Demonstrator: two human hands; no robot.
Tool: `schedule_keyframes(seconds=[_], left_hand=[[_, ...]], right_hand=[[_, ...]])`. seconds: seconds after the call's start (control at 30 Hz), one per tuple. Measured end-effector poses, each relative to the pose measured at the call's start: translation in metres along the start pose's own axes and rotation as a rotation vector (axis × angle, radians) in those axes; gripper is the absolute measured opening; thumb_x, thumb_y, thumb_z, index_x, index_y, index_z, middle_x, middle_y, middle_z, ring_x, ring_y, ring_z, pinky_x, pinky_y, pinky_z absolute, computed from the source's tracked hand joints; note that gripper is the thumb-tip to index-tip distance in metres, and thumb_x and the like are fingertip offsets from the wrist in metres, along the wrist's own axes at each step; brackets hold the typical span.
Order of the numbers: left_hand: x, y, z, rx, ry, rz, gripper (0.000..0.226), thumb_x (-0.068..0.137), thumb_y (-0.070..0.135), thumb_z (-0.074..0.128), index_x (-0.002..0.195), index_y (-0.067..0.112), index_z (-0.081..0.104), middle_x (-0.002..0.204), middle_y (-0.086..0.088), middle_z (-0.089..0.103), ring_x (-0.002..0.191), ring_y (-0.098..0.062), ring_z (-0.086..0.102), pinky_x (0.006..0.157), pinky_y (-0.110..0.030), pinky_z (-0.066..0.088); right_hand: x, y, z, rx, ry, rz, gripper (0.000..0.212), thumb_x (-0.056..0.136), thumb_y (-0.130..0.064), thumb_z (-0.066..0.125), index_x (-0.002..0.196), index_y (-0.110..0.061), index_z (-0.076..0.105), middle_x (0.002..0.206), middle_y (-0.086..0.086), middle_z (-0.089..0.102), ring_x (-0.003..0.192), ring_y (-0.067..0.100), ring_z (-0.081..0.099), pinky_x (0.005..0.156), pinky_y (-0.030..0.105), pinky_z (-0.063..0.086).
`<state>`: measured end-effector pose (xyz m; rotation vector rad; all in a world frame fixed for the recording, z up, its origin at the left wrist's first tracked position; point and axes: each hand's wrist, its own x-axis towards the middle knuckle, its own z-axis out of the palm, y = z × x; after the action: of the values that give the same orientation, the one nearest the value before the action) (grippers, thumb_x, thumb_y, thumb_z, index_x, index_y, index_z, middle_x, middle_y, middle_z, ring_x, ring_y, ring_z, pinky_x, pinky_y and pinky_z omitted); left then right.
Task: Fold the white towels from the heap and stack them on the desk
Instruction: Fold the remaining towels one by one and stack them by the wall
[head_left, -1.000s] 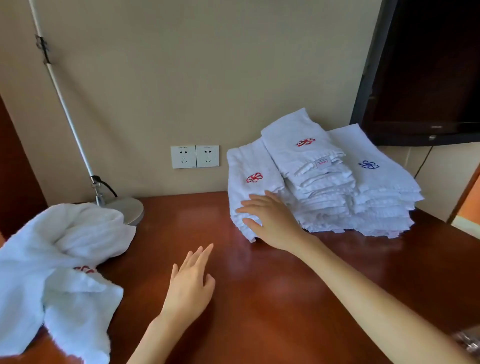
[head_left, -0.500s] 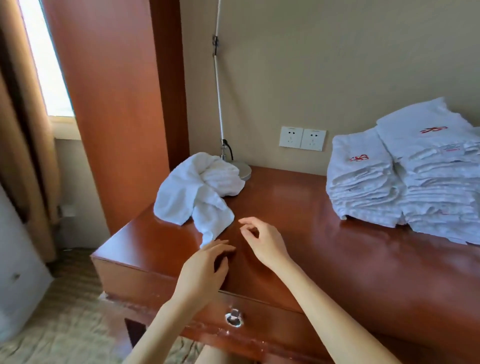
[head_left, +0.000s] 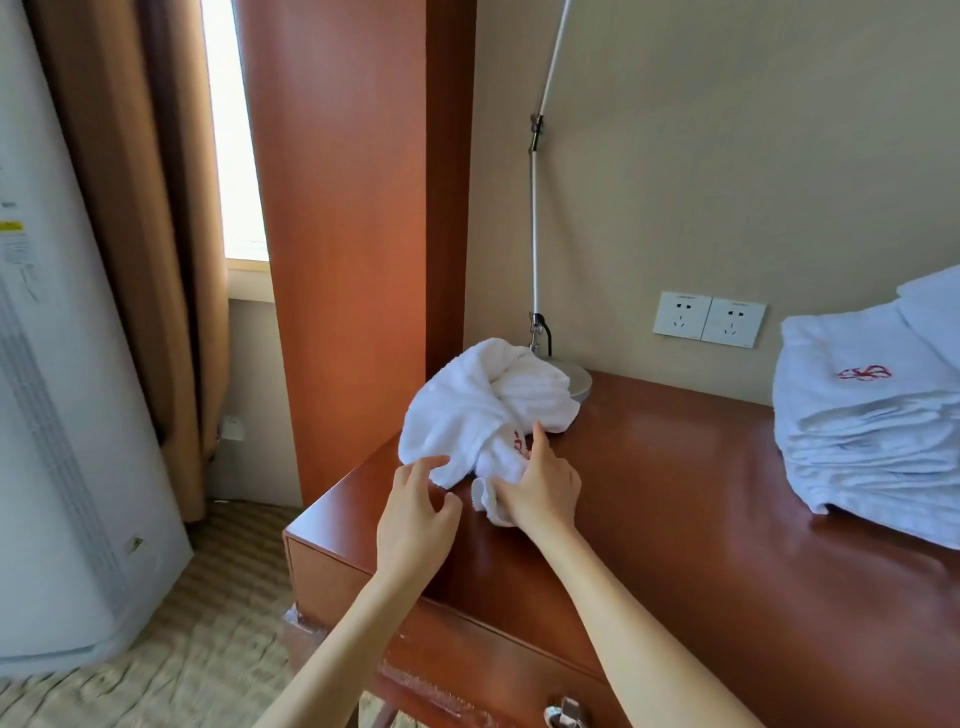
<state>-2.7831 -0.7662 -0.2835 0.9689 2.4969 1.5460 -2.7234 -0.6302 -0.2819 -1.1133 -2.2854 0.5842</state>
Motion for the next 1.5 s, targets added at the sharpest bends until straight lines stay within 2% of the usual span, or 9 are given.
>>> schedule_keyframes(seconds=[0.13, 0.3, 0.47, 0.7, 0.83, 0.97, 1.13, 1.3, 1.5], left_hand=[[0.002, -0.001, 0.004, 0.065, 0.012, 0.020, 0.049, 0.086, 0.020, 0.054, 0.134, 0.028, 0.042, 0.134, 0.006, 0.043, 0.108, -0.013, 0.052, 0.078, -0.030, 0.043], [0.002, -0.001, 0.011, 0.278, -0.045, 0.199, 0.067, 0.086, 0.028, 0.061, 0.145, 0.030, 0.030, 0.138, 0.005, 0.036, 0.117, -0.015, 0.044, 0.073, -0.023, 0.040], [0.003, 0.017, 0.029, 0.123, -0.088, 0.254, 0.068, 0.087, 0.033, 0.063, 0.147, 0.027, 0.030, 0.144, 0.002, 0.033, 0.128, -0.015, 0.042, 0.086, -0.021, 0.040], [-0.003, 0.058, 0.101, 0.373, -0.331, 0.382, 0.081, 0.089, 0.041, 0.059, 0.152, 0.039, 0.008, 0.160, -0.003, 0.002, 0.147, -0.027, 0.011, 0.115, -0.040, 0.025], [0.008, 0.068, 0.113, 0.292, -0.110, 0.395, 0.032, 0.091, 0.030, 0.055, 0.122, 0.021, 0.058, 0.135, 0.000, 0.042, 0.125, -0.025, 0.039, 0.094, -0.029, 0.040], [0.005, 0.066, 0.102, -0.243, -0.019, 0.351, 0.045, 0.084, 0.054, 0.043, 0.082, 0.012, 0.060, 0.087, 0.005, 0.055, 0.083, -0.015, 0.051, 0.067, -0.025, 0.038], [-0.008, 0.069, 0.095, -0.443, -0.102, 0.461, 0.035, 0.083, 0.049, 0.044, 0.078, 0.015, 0.049, 0.069, 0.001, 0.056, 0.061, -0.016, 0.049, 0.058, -0.038, 0.044], [-0.017, 0.063, 0.088, -0.174, -0.348, 0.719, 0.034, 0.088, 0.058, 0.040, 0.093, 0.027, 0.054, 0.065, 0.006, 0.056, 0.061, -0.012, 0.053, 0.057, -0.023, 0.041], [0.005, 0.059, 0.081, -0.063, 0.039, 0.669, 0.050, 0.089, 0.054, 0.045, 0.124, 0.020, 0.054, 0.113, 0.004, 0.056, 0.103, -0.010, 0.050, 0.086, -0.030, 0.047]], right_hand=[[0.006, 0.017, -0.026, 0.207, -0.144, -0.024, 0.020, 0.086, -0.040, 0.052, 0.100, -0.028, 0.060, 0.096, -0.007, 0.067, 0.092, 0.019, 0.063, 0.084, 0.034, 0.049], [0.012, 0.089, -0.079, -0.249, 0.112, -0.202, 0.042, 0.060, -0.022, 0.049, 0.092, -0.041, 0.069, 0.082, -0.007, 0.069, 0.082, 0.018, 0.058, 0.078, 0.023, 0.031], [0.005, 0.163, -0.146, -0.311, 0.369, 0.125, 0.034, 0.059, 0.003, 0.063, 0.073, -0.026, 0.071, 0.073, 0.004, 0.069, 0.081, 0.032, 0.060, 0.082, 0.038, 0.031], [-0.009, 0.189, -0.152, -0.503, 0.422, -0.129, 0.073, 0.050, 0.003, 0.076, 0.118, -0.020, 0.066, 0.113, 0.010, 0.056, 0.109, 0.031, 0.043, 0.106, 0.051, 0.023], [-0.005, 0.174, -0.136, -0.516, 0.221, -0.356, 0.086, 0.050, 0.008, 0.067, 0.128, -0.027, 0.059, 0.139, 0.005, 0.049, 0.135, 0.021, 0.031, 0.115, 0.036, -0.004], [-0.004, 0.170, -0.138, -0.419, 0.061, -0.327, 0.069, 0.068, 0.003, 0.058, 0.128, -0.030, 0.051, 0.154, -0.005, 0.030, 0.148, 0.014, 0.010, 0.118, 0.028, -0.011], [-0.003, 0.168, -0.136, -0.326, 0.105, -0.337, 0.059, 0.086, -0.014, 0.062, 0.138, -0.031, 0.042, 0.121, -0.012, 0.059, 0.122, 0.010, 0.048, 0.116, 0.026, 0.016], [-0.005, 0.185, -0.161, -0.329, 0.254, -0.237, 0.023, 0.076, -0.007, 0.065, 0.092, -0.023, 0.066, 0.078, -0.008, 0.056, 0.078, 0.021, 0.056, 0.064, 0.029, 0.034], [-0.034, 0.232, -0.215, -0.418, 0.218, -0.253, 0.016, 0.079, -0.008, 0.069, 0.092, -0.017, 0.070, 0.080, -0.004, 0.062, 0.079, 0.025, 0.061, 0.064, 0.034, 0.044]])
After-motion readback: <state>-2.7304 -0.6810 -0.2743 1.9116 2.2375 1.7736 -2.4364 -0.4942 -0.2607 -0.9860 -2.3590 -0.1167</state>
